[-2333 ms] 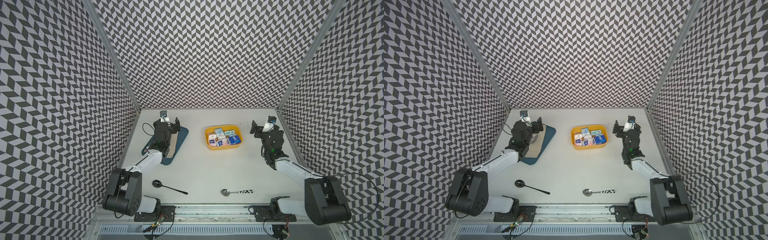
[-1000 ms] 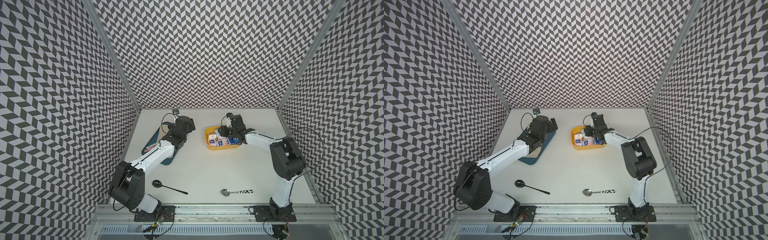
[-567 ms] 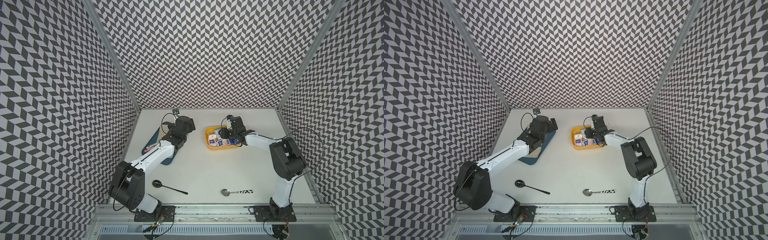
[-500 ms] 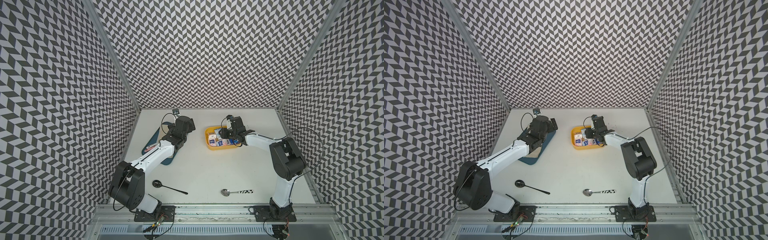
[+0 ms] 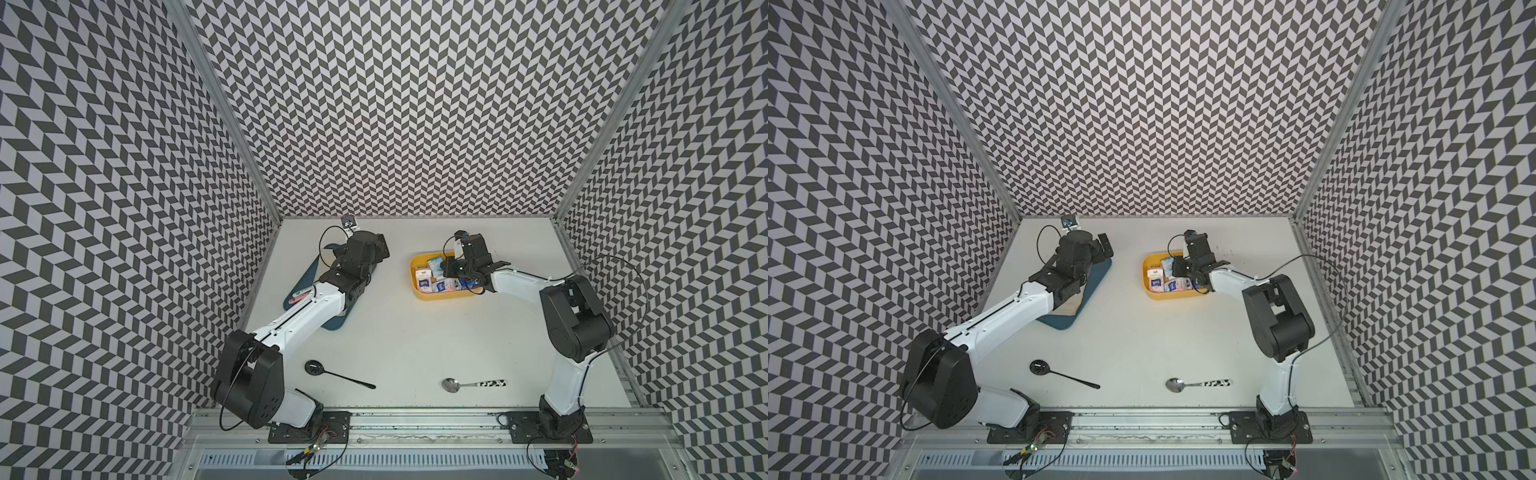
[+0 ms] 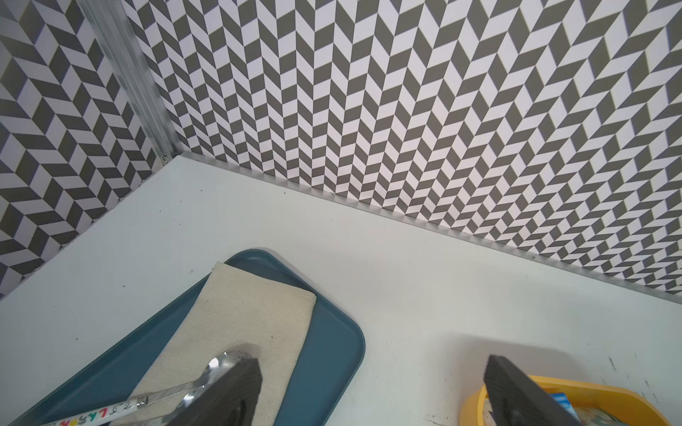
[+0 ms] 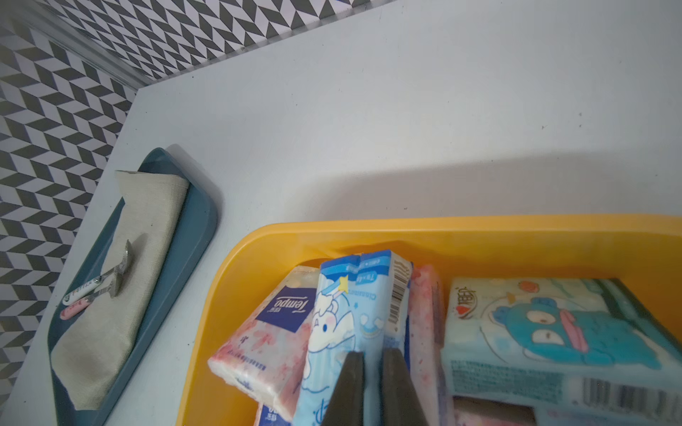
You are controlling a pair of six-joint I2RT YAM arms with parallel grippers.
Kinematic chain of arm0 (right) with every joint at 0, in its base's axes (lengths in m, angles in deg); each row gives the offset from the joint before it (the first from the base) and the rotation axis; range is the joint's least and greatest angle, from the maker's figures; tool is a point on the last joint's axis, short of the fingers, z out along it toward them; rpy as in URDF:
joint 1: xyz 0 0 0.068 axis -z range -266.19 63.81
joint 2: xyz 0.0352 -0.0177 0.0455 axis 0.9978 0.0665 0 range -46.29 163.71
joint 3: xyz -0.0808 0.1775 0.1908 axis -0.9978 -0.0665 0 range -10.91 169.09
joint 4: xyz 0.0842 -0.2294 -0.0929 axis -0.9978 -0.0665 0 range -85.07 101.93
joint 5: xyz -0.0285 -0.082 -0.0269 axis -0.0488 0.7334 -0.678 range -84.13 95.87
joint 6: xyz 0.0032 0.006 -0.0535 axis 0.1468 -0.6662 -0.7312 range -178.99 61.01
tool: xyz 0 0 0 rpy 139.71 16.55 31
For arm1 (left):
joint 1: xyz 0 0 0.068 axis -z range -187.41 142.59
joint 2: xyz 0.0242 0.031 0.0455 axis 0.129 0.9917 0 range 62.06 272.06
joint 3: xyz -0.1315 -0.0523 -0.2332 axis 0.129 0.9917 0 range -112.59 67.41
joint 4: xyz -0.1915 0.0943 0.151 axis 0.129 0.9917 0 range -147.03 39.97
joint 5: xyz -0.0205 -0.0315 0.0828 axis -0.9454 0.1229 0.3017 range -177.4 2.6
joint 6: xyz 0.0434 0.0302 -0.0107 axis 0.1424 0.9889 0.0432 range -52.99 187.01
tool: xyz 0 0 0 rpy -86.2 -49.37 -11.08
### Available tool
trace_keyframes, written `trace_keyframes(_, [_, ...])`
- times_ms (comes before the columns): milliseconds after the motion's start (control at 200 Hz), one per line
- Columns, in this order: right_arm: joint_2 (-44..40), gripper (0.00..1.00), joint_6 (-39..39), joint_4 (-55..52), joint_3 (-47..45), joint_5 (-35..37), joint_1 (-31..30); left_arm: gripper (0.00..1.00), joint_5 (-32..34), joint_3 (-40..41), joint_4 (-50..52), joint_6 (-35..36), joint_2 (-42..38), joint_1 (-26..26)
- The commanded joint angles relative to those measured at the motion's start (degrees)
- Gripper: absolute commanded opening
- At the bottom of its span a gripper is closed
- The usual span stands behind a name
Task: Take the pocket tissues out of the storage box
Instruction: Pick up the pocket tissues from the storage box.
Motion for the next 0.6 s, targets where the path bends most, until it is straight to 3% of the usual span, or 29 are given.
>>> trace_keyframes(0, [-3.73, 0.02, -0.03, -0.73, -1.17, 0.0, -0.12, 0.99, 0.49, 0.46, -1.09, -0.44, -1.67, 0.22])
trace_keyframes(371, [-18.3, 0.0, -1.43, -2.0, -6.08, 0.27, -0.44, 0.99, 0.93, 0.94, -0.19, -1.04, -1.77, 0.25])
trace_keyframes(596, [-30.36, 0.0, -0.14, 1.9, -17.55, -1.0, -7.8, 0.99, 1.2, 1.49, 0.07, -1.57, -2.25, -0.03])
